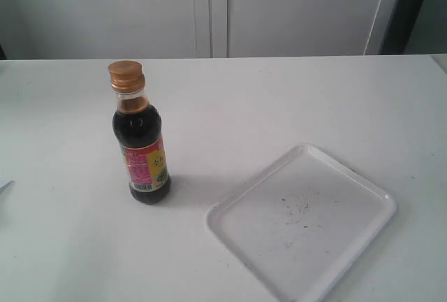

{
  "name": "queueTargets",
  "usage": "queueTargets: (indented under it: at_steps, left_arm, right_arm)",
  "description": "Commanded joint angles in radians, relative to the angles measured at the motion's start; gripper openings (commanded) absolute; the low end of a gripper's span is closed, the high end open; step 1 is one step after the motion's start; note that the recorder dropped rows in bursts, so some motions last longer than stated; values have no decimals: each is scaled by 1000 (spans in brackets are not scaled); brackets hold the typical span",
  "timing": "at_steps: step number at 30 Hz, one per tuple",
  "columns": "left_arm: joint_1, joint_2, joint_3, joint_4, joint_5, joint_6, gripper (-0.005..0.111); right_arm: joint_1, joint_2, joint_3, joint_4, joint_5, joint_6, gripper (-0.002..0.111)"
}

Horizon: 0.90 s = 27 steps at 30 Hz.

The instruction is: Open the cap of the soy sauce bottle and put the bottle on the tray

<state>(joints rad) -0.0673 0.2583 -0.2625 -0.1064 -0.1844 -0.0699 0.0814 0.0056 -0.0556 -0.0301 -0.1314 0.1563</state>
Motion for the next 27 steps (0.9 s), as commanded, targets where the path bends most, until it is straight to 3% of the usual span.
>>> queueTargets:
  at_steps: [1, 4, 6, 17, 27]
  left_arm:
    - [-6, 155, -30, 128, -113, -125, 0]
    - [-6, 276, -48, 451, -260, -411, 0]
    - [-6, 343, -54, 579, -377, -532, 0]
    - [-6, 606, -54, 752, -631, -598, 0]
    - [-6, 752, -54, 916, -873, -620, 0]
  right_arm:
    - [5, 31, -65, -3, -27, 5, 0]
    - [5, 163, -151, -3, -27, 5, 0]
    - [5, 257, -212, -7, -27, 1, 0]
    - [18, 665, -443, -72, -34, 1, 0]
    - [110, 959, -568, -138, -23, 1, 0]
